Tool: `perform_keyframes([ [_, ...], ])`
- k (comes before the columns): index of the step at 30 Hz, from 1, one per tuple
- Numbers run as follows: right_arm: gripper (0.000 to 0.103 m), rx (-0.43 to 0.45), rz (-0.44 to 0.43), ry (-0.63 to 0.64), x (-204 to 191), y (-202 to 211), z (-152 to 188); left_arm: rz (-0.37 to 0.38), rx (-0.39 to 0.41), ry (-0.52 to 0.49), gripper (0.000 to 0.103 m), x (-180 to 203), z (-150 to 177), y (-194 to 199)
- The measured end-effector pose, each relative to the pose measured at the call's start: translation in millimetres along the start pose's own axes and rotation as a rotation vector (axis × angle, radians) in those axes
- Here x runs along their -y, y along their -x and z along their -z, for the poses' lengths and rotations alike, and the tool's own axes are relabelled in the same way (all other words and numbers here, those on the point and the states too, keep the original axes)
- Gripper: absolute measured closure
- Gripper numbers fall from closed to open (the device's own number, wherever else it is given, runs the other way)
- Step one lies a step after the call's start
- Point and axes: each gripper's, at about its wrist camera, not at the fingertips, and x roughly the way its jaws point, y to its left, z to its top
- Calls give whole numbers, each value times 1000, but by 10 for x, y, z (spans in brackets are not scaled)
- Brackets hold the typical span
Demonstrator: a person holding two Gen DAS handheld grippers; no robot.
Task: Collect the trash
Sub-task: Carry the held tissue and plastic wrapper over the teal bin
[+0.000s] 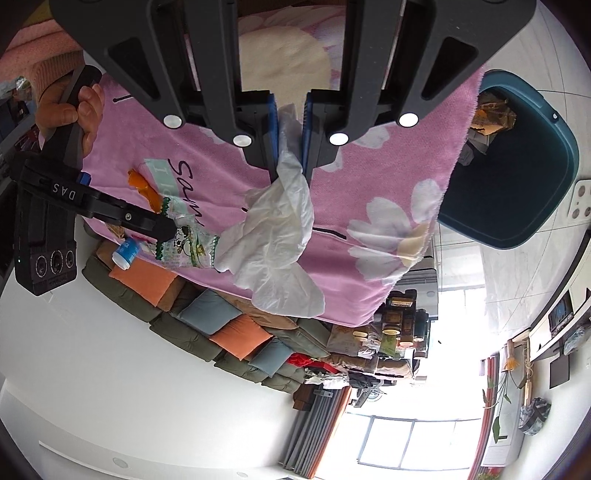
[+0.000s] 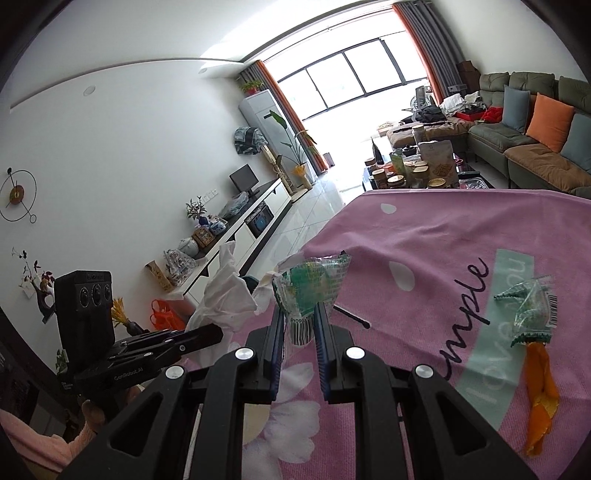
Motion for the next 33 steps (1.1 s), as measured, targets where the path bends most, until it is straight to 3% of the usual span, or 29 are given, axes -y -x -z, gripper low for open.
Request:
perform_keyframes([
  [16, 88, -87, -103, 81, -468, -458, -4, -93, 40, 69, 93, -374, 57, 322],
  [33, 88, -156, -156, 132, -743, -837, -15, -161, 71, 137, 93, -629, 103, 501],
])
